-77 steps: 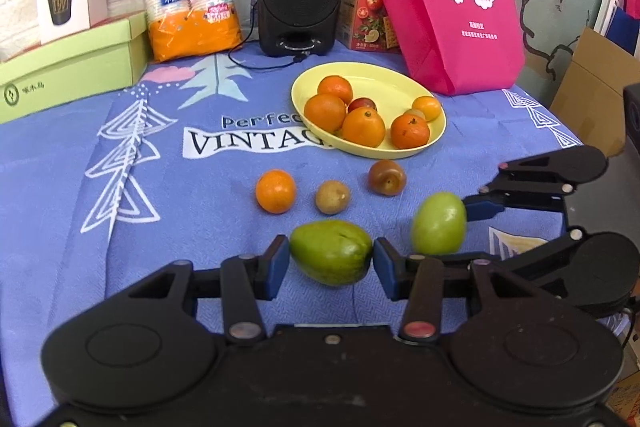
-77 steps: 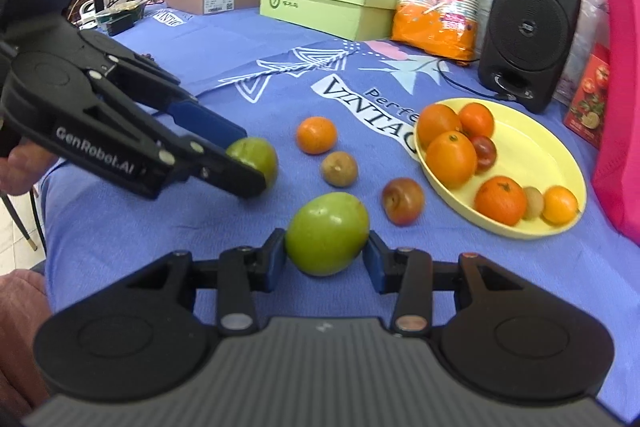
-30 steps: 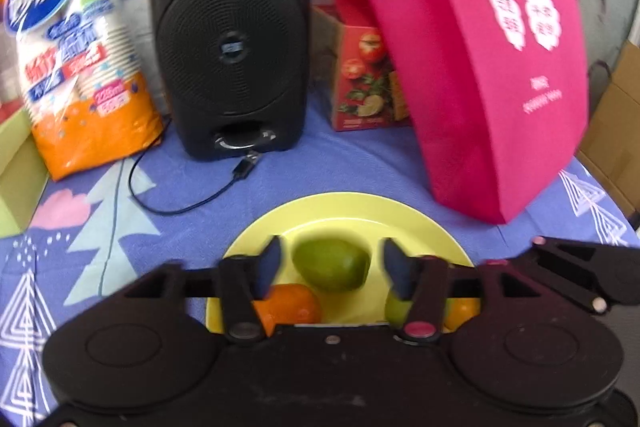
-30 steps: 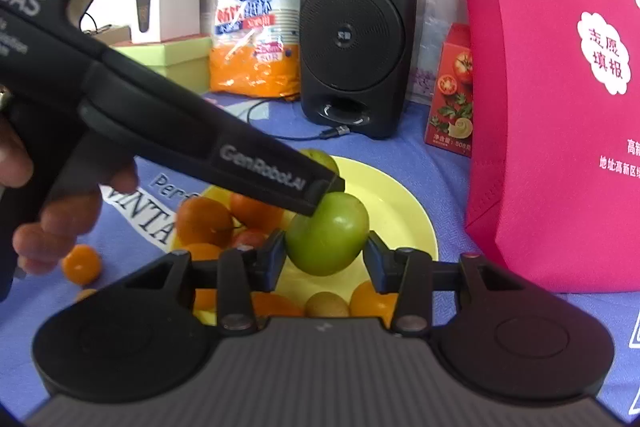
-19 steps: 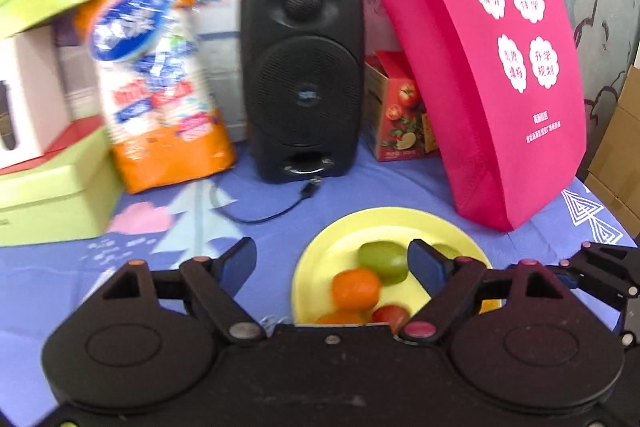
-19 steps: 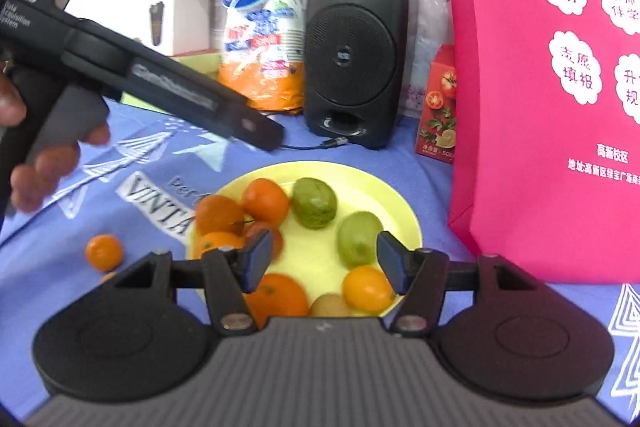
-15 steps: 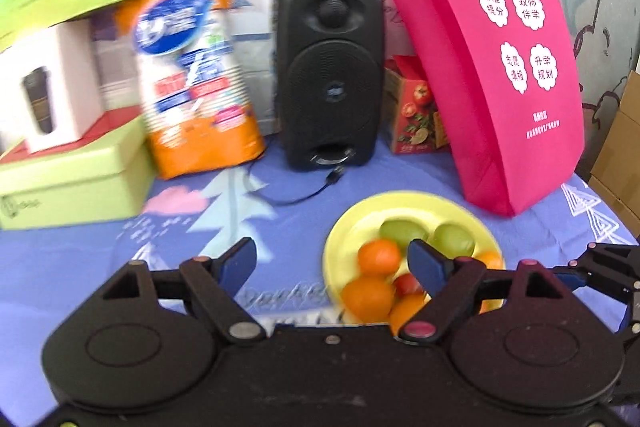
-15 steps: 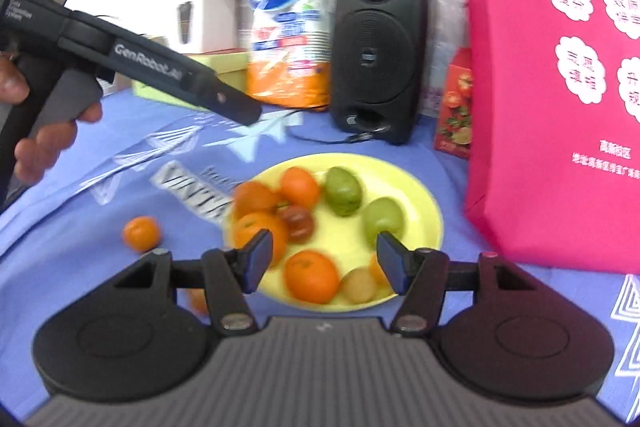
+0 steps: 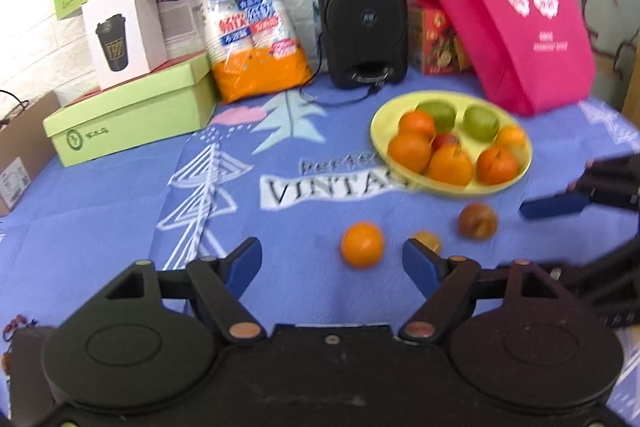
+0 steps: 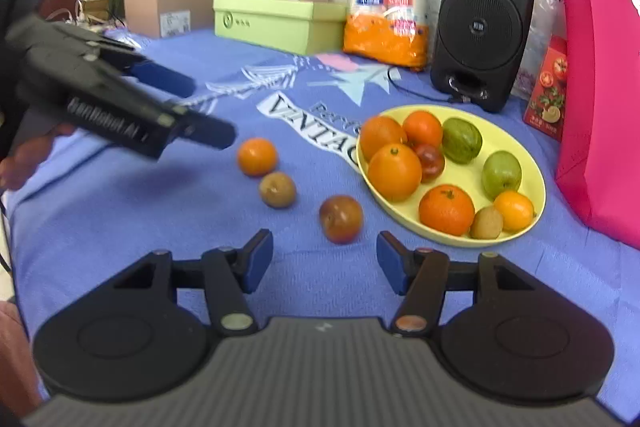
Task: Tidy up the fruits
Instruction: 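Move both tools back toward the remaining fruits on the cloth, then grasp an orange with the left tool while the right tool grasps a red-brown fruit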
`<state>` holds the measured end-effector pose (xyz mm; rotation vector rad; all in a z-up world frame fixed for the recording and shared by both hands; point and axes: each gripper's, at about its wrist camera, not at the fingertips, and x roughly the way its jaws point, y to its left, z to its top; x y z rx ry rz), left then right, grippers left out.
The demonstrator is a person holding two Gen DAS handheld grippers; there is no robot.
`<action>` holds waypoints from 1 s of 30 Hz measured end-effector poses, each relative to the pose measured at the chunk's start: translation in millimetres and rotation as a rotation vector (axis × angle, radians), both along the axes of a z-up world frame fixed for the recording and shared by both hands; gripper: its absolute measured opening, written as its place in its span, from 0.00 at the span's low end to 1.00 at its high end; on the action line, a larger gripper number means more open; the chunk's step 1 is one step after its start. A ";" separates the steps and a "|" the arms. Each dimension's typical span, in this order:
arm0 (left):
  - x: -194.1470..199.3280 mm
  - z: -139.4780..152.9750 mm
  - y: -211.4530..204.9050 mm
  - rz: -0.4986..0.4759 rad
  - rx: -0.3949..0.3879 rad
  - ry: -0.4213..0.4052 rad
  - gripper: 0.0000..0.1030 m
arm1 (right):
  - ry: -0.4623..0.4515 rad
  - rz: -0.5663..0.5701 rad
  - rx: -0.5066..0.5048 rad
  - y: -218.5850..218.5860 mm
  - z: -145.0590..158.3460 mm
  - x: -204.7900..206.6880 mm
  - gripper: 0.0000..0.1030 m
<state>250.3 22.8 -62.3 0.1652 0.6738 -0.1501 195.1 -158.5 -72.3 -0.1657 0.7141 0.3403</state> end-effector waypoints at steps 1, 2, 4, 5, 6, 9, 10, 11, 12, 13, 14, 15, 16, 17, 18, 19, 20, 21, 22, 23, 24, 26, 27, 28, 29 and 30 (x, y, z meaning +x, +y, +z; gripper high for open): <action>-1.1 -2.9 -0.3 0.014 0.021 -0.006 0.76 | 0.005 -0.008 -0.008 1.1 -1.7 1.4 0.55; -0.9 -5.9 -1.4 0.025 0.046 -0.010 0.76 | 0.011 -0.018 -0.014 1.3 -3.3 3.4 0.55; 1.5 -12.5 -3.1 0.030 0.077 0.000 0.74 | 0.024 -0.030 -0.016 0.8 -6.3 7.0 0.55; 2.9 -15.3 -3.7 0.026 0.079 0.005 0.71 | 0.029 -0.033 -0.017 0.5 -7.7 9.1 0.55; 6.4 -18.7 -4.3 0.020 0.077 0.010 0.70 | 0.034 -0.035 -0.016 0.6 -9.0 11.1 0.55; 14.2 -26.9 -7.7 -0.002 0.068 0.028 0.61 | 0.039 -0.037 -0.012 2.0 -11.1 17.0 0.55; 17.6 -29.3 -8.4 -0.015 0.054 0.039 0.56 | 0.039 -0.039 -0.011 2.1 -11.4 18.5 0.55; 20.2 -31.7 -9.0 -0.027 0.036 0.047 0.55 | 0.041 -0.041 -0.009 1.9 -12.0 20.5 0.55; 24.4 -33.4 -8.7 -0.033 0.021 0.049 0.55 | 0.043 -0.044 -0.005 1.5 -12.4 22.6 0.55; 27.1 -34.7 -8.6 -0.038 0.010 0.049 0.55 | 0.044 -0.049 0.000 0.8 -12.7 24.8 0.55; 29.5 -35.8 -8.8 -0.043 0.000 0.049 0.55 | 0.046 -0.054 0.005 -0.1 -13.2 27.3 0.55; 32.5 -36.3 -8.8 -0.045 -0.012 0.052 0.55 | 0.047 -0.059 0.011 -1.0 -13.5 29.6 0.55; 35.7 -36.8 -8.4 -0.045 -0.025 0.056 0.55 | 0.047 -0.067 0.015 -1.3 -13.9 32.1 0.55; 38.4 -37.0 -8.4 -0.046 -0.037 0.059 0.55 | 0.048 -0.074 0.019 -1.3 -14.7 34.8 0.55; 41.1 -36.7 -8.1 -0.047 -0.045 0.061 0.55 | 0.049 -0.078 0.023 -1.2 -15.1 37.2 0.55; 43.3 -37.5 -8.1 -0.048 -0.051 0.061 0.55 | 0.048 -0.081 0.028 -0.8 -15.5 39.1 0.55; 44.8 -38.2 -9.0 -0.051 -0.054 0.059 0.55 | 0.048 -0.081 0.030 0.1 -16.1 40.8 0.55; 46.0 -39.2 -9.9 -0.055 -0.058 0.057 0.55 | 0.048 -0.081 0.032 1.0 -16.7 42.2 0.55; 46.7 -40.2 -11.0 -0.058 -0.059 0.054 0.54 | 0.049 -0.079 0.036 1.7 -17.4 43.5 0.55; 47.5 -40.8 -11.9 -0.062 -0.058 0.051 0.54 | 0.048 -0.079 0.038 2.8 -17.8 44.0 0.55; 47.7 -41.2 -12.8 -0.065 -0.055 0.048 0.54 | 0.047 -0.077 0.042 3.5 -18.3 44.3 0.53; 47.6 -40.9 -12.5 -0.081 -0.066 0.046 0.42 | 0.045 -0.064 0.047 5.5 -18.2 43.6 0.46; 47.3 -40.5 -12.0 -0.087 -0.076 0.046 0.39 | 0.043 -0.057 0.049 6.3 -17.7 42.9 0.41; 46.9 -40.5 -12.1 -0.090 -0.077 0.046 0.34 | 0.041 -0.054 0.048 7.4 -17.6 42.2 0.36; 46.6 -40.4 -12.5 -0.091 -0.074 0.045 0.31 | 0.039 -0.051 0.047 8.4 -17.6 41.3 0.35; 46.1 -39.9 -12.6 -0.091 -0.073 0.045 0.30 | 0.039 -0.049 0.047 9.0 -17.5 40.9 0.32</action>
